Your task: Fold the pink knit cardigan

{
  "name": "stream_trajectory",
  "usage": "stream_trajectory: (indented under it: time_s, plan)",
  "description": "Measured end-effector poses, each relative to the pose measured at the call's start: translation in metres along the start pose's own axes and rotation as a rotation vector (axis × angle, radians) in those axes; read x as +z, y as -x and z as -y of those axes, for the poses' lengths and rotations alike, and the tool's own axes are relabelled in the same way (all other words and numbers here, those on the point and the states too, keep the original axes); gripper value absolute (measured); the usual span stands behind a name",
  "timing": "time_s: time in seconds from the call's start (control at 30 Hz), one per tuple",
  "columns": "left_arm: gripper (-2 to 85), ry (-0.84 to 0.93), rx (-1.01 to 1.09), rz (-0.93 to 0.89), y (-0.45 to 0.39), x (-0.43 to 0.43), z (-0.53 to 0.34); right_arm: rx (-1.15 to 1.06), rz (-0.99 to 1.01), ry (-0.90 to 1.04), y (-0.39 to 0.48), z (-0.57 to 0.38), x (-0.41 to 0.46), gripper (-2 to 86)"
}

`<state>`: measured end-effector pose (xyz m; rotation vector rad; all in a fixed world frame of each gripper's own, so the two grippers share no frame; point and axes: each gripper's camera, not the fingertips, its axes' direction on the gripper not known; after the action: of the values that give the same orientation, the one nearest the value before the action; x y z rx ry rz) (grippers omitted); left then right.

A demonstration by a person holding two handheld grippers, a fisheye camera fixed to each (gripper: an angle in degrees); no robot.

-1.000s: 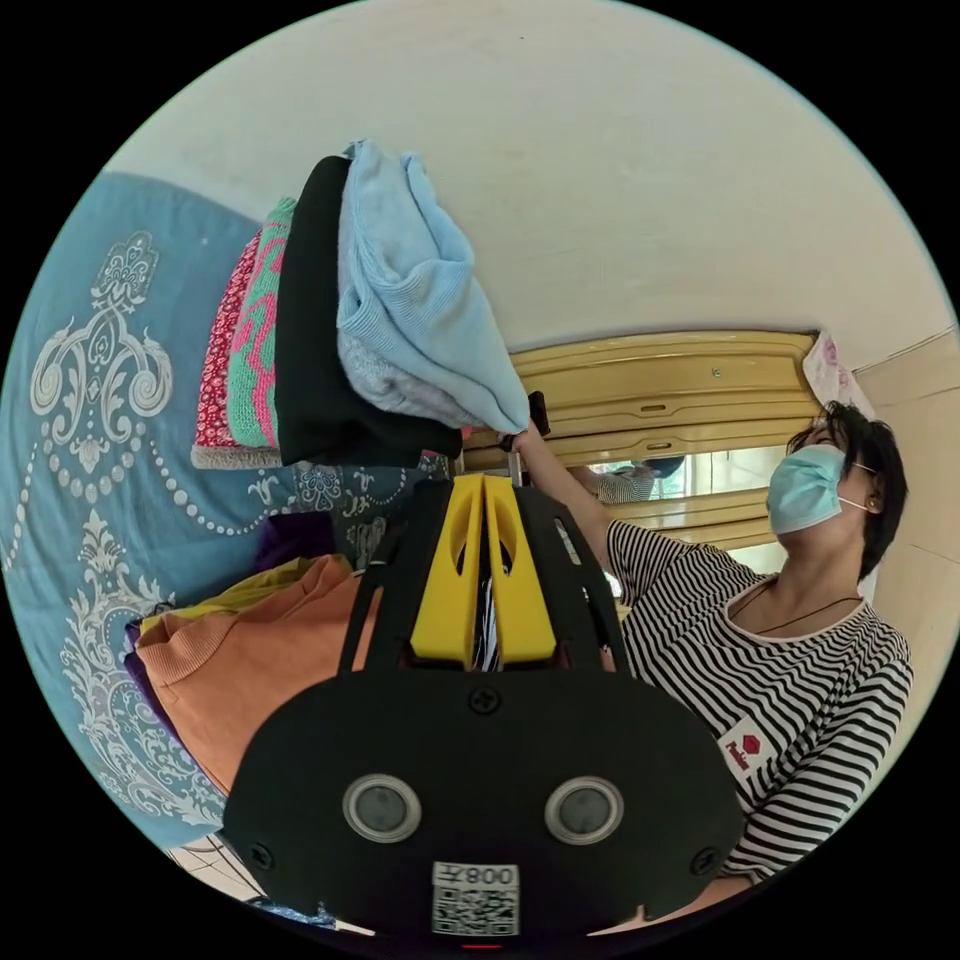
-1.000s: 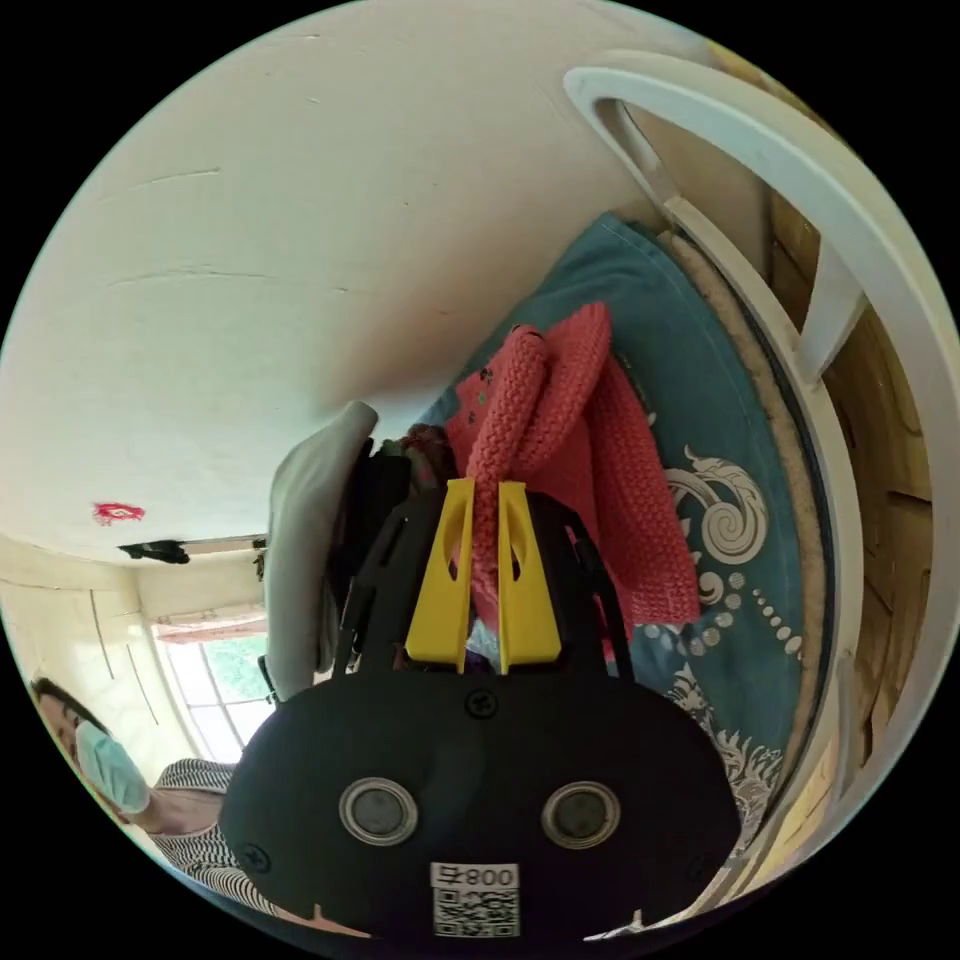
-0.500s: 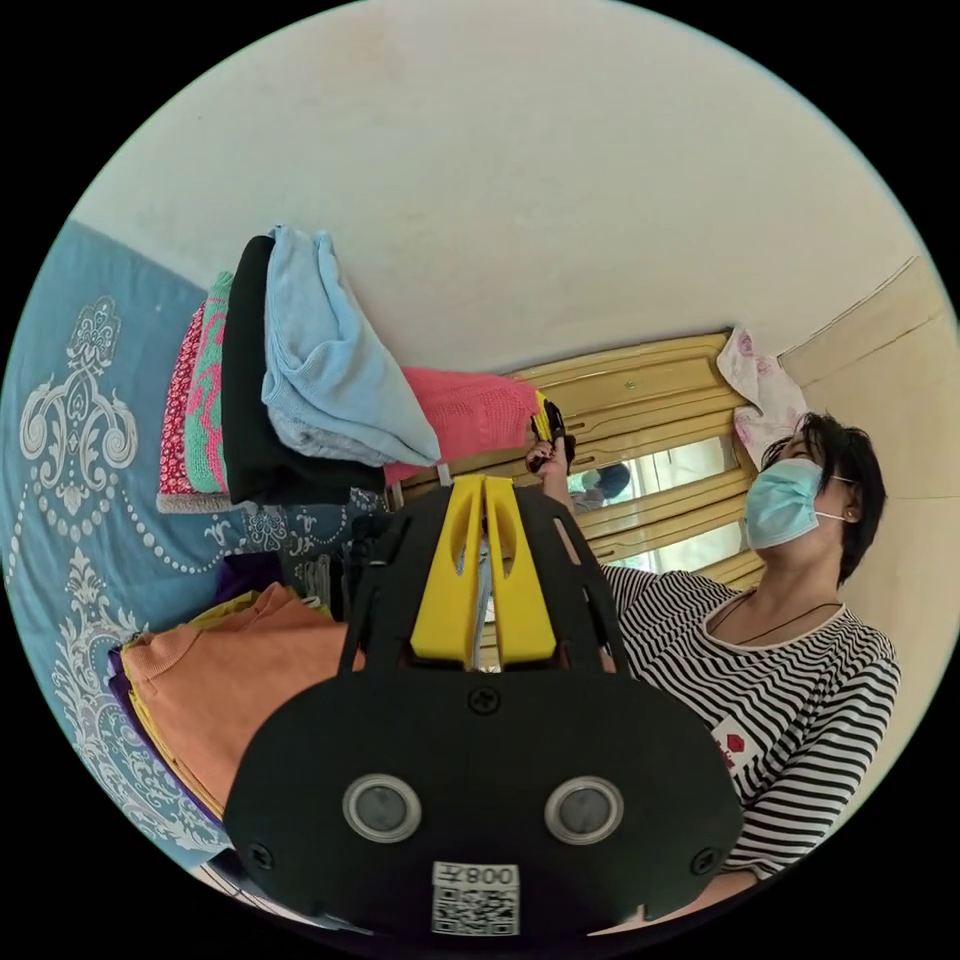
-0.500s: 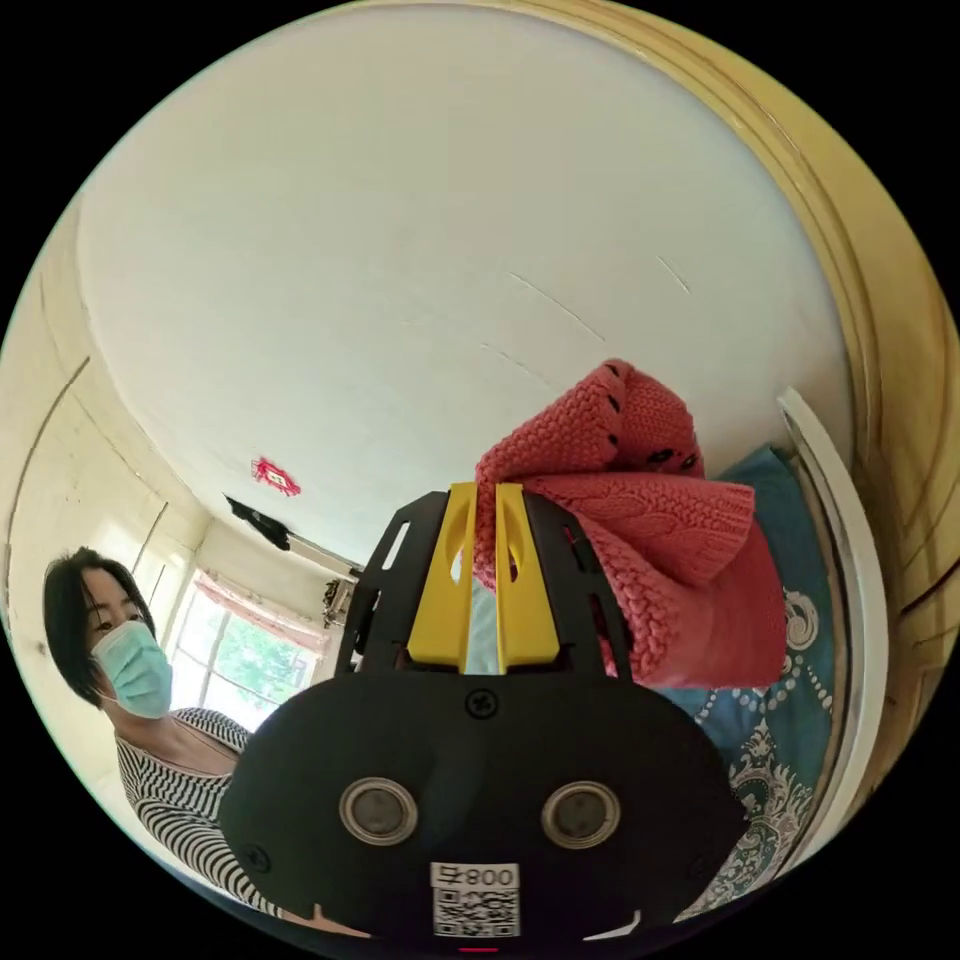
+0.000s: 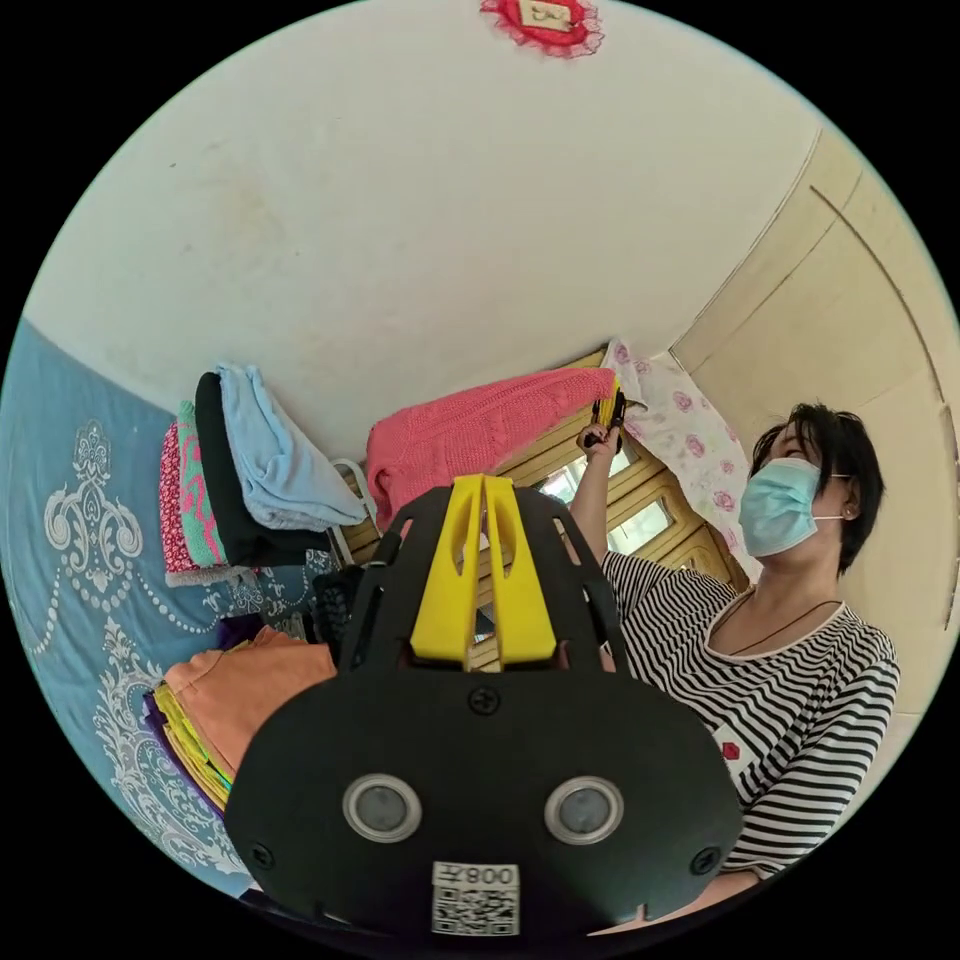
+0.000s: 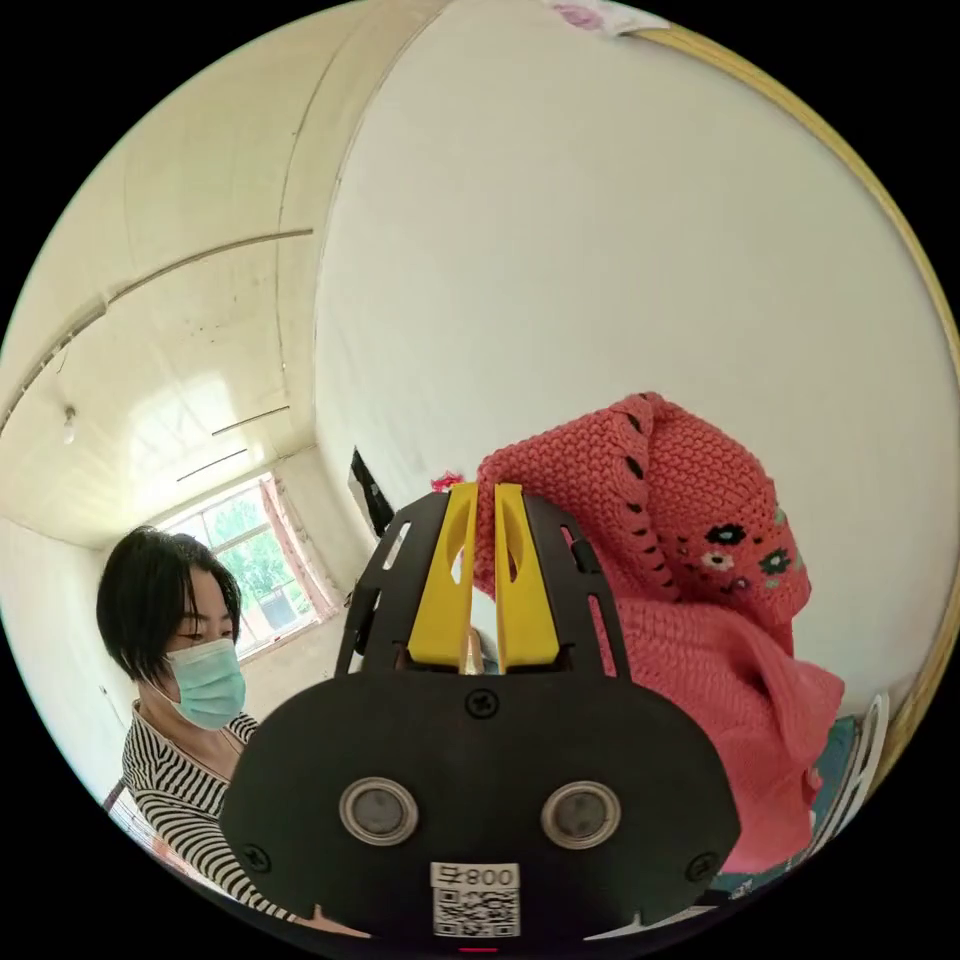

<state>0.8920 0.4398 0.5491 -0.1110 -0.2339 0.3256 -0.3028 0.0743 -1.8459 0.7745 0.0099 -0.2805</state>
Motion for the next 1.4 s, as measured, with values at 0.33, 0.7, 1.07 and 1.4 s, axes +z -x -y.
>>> stream_trajectory:
  time_s: [0.33,0.7,1.07,1.4]
  plan:
    - [1.0,-0.127,0.183,0.132,-0.124,-0.267,-0.045,-0.111,0.26,0.045,0.284,-0.031,0.195,2.0]
    - [14.2,0.036,0.518,0.385,-0.251,-0.344,-0.064,0.09,0.488,0.366,0.417,-0.167,0.444,1.9]
    - [14.1,0.045,0.461,0.813,-0.241,-0.394,-0.1,0.151,0.539,0.481,0.488,-0.226,0.578,2.1]
    - [4.6,0.123,0.437,0.763,-0.203,-0.421,-0.116,0.165,0.598,0.411,0.511,-0.244,0.644,2.2]
